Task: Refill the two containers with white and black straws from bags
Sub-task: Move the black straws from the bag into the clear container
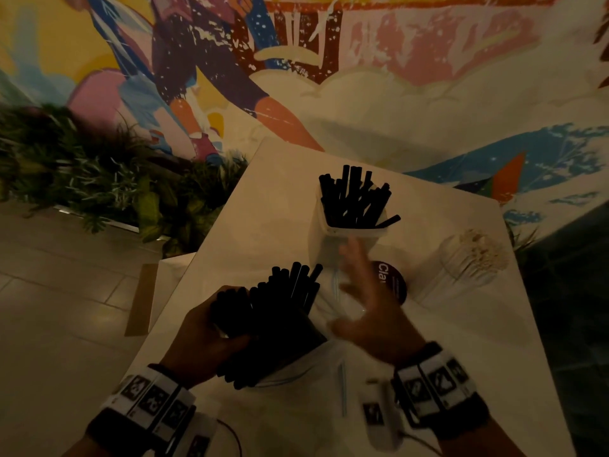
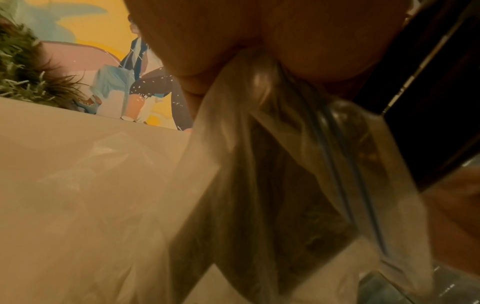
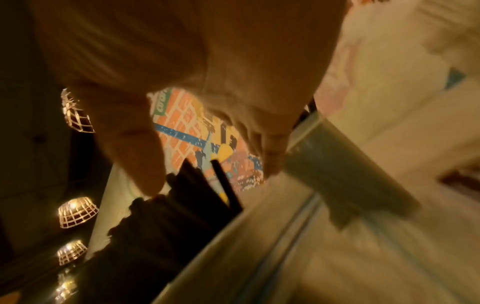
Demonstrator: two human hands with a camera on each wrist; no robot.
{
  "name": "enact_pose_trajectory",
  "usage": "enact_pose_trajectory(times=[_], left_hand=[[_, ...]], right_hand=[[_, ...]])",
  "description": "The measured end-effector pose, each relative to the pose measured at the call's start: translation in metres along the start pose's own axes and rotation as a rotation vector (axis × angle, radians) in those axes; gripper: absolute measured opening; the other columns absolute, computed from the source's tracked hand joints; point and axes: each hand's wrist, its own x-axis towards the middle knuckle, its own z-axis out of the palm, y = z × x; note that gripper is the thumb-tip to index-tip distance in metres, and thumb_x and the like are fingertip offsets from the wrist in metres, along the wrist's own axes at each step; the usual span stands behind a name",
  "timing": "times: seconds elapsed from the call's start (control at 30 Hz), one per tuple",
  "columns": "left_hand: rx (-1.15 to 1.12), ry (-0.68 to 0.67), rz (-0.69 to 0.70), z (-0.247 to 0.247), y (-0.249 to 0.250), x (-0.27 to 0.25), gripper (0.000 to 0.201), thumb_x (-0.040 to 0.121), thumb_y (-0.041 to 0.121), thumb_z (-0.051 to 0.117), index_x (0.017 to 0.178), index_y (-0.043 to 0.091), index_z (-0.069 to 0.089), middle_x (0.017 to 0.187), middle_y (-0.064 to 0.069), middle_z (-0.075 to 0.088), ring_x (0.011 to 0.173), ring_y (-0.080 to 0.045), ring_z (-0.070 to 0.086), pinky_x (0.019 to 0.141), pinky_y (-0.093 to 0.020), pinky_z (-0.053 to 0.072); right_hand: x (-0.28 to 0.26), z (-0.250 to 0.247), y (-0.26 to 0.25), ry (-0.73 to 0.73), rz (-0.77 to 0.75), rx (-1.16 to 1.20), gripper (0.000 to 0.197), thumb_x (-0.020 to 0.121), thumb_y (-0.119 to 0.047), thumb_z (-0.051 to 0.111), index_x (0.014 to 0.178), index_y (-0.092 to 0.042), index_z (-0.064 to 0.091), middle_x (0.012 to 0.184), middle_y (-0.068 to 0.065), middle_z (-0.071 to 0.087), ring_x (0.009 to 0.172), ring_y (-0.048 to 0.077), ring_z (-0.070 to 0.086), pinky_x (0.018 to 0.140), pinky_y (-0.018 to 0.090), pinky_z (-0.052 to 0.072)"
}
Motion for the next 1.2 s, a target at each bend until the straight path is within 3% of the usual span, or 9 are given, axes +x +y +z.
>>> enact_pose_trajectory(times=[0.07, 0.17, 0.27, 0.33, 0.43, 0.63, 0.8, 1.1, 1.2], left_hand=[[0.051, -0.017, 0.021, 0.0, 0.001, 0.002, 0.053, 0.056, 0.04, 0.072, 0.105, 0.041, 0.053, 0.109, 0.014, 0.06, 0.1, 0.001, 0.058, 0.084, -0.006, 0.044], [0.108, -0.051, 0.059, 0.0, 0.003, 0.006, 0.079, 0.053, 0.039, 0.076, 0.123, 0.037, 0.041, 0.125, 0.018, 0.049, 0.114, 0.004, 0.049, 0.095, -0.008, 0.041], [0.08, -0.055, 0.069, 0.002, 0.007, 0.011, 0.101, 0.049, 0.041, 0.08, 0.136, 0.032, 0.029, 0.136, 0.022, 0.04, 0.122, 0.009, 0.041, 0.098, -0.007, 0.037], [0.086, -0.059, 0.069, 0.003, 0.011, 0.013, 0.104, 0.049, 0.044, 0.081, 0.138, 0.034, 0.027, 0.137, 0.023, 0.04, 0.123, 0.01, 0.04, 0.099, -0.007, 0.036], [0.124, -0.052, 0.099, 0.005, 0.015, 0.014, 0.087, 0.054, 0.045, 0.078, 0.13, 0.044, 0.036, 0.129, 0.026, 0.048, 0.118, 0.008, 0.046, 0.098, -0.009, 0.04], [0.114, -0.004, 0.119, 0.006, 0.019, 0.008, 0.063, 0.053, 0.046, 0.074, 0.108, 0.057, 0.046, 0.112, 0.031, 0.057, 0.106, 0.01, 0.054, 0.085, -0.002, 0.042], [0.11, 0.011, 0.096, 0.006, 0.013, 0.005, 0.054, 0.055, 0.046, 0.074, 0.104, 0.044, 0.052, 0.11, 0.024, 0.06, 0.1, 0.008, 0.057, 0.081, -0.003, 0.045], [0.144, 0.035, 0.058, 0.007, 0.011, 0.003, 0.045, 0.053, 0.058, 0.069, 0.095, 0.051, 0.053, 0.101, 0.024, 0.062, 0.088, 0.006, 0.061, 0.072, -0.003, 0.044], [0.157, 0.034, 0.05, 0.006, 0.01, 0.003, 0.045, 0.055, 0.055, 0.068, 0.096, 0.044, 0.053, 0.1, 0.019, 0.063, 0.087, 0.001, 0.062, 0.072, -0.006, 0.045]], right_hand=[[-0.009, 0.018, 0.005, -0.132, 0.085, -0.013, 0.126, 0.067, -0.017, 0.079, 0.14, -0.054, -0.017, 0.157, -0.021, 0.01, 0.144, 0.002, 0.017, 0.111, 0.023, 0.034], [-0.007, 0.038, 0.006, -0.063, 0.035, -0.167, 0.121, 0.07, -0.032, 0.075, 0.134, -0.059, -0.024, 0.156, -0.021, 0.014, 0.146, 0.005, 0.015, 0.115, 0.028, 0.028], [-0.003, 0.054, 0.004, -0.015, -0.024, -0.3, 0.101, 0.08, -0.036, 0.062, 0.137, -0.058, -0.018, 0.152, -0.02, 0.021, 0.146, 0.017, 0.018, 0.118, 0.043, 0.024], [-0.001, 0.064, 0.005, 0.002, -0.057, -0.262, 0.09, 0.085, -0.029, 0.059, 0.147, -0.045, -0.004, 0.149, -0.01, 0.037, 0.138, 0.015, 0.037, 0.113, 0.035, 0.035], [-0.002, 0.075, 0.006, 0.082, -0.087, -0.153, 0.072, 0.086, -0.02, 0.058, 0.149, -0.026, 0.024, 0.136, -0.007, 0.054, 0.121, 0.003, 0.051, 0.102, 0.016, 0.041], [-0.001, 0.072, 0.014, 0.278, -0.116, -0.005, 0.035, 0.08, -0.006, 0.07, 0.111, -0.022, 0.068, 0.102, -0.027, 0.064, 0.098, -0.013, 0.06, 0.085, 0.005, 0.044], [0.001, 0.062, 0.024, 0.374, -0.105, 0.062, 0.037, 0.077, -0.004, 0.075, 0.093, -0.036, 0.066, 0.086, -0.027, 0.068, 0.087, -0.003, 0.065, 0.078, 0.01, 0.048], [0.003, 0.056, 0.031, 0.236, -0.148, 0.063, 0.019, 0.076, -0.008, 0.072, 0.09, -0.019, 0.065, 0.098, -0.002, 0.064, 0.093, 0.006, 0.061, 0.08, 0.015, 0.048], [-0.001, 0.059, 0.025, 0.274, -0.144, 0.174, 0.028, 0.08, -0.009, 0.068, 0.082, -0.035, 0.057, 0.089, -0.008, 0.068, 0.086, 0.009, 0.065, 0.077, 0.022, 0.052]])
